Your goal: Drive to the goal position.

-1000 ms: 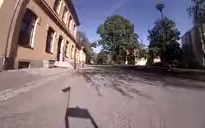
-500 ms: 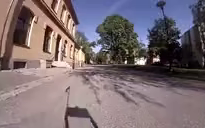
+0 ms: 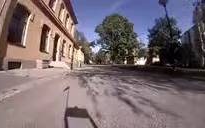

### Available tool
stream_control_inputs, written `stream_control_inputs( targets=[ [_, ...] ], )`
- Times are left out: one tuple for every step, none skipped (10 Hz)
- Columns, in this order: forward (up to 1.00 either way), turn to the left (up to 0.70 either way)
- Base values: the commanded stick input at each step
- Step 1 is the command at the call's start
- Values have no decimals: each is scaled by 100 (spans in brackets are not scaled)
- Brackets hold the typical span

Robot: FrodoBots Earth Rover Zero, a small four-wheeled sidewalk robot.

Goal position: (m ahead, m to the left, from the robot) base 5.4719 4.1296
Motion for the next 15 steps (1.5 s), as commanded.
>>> stream_control_inputs(
  targets=[
    [85,0],
    [85,0],
    [85,0],
    [85,0],
    [85,0],
    [85,0],
    [85,0],
    [85,0],
    [85,0],
    [85,0],
    [85,0],
    [85,0],
    [85,0],
    [85,0],
    [85,0]
  ],
)
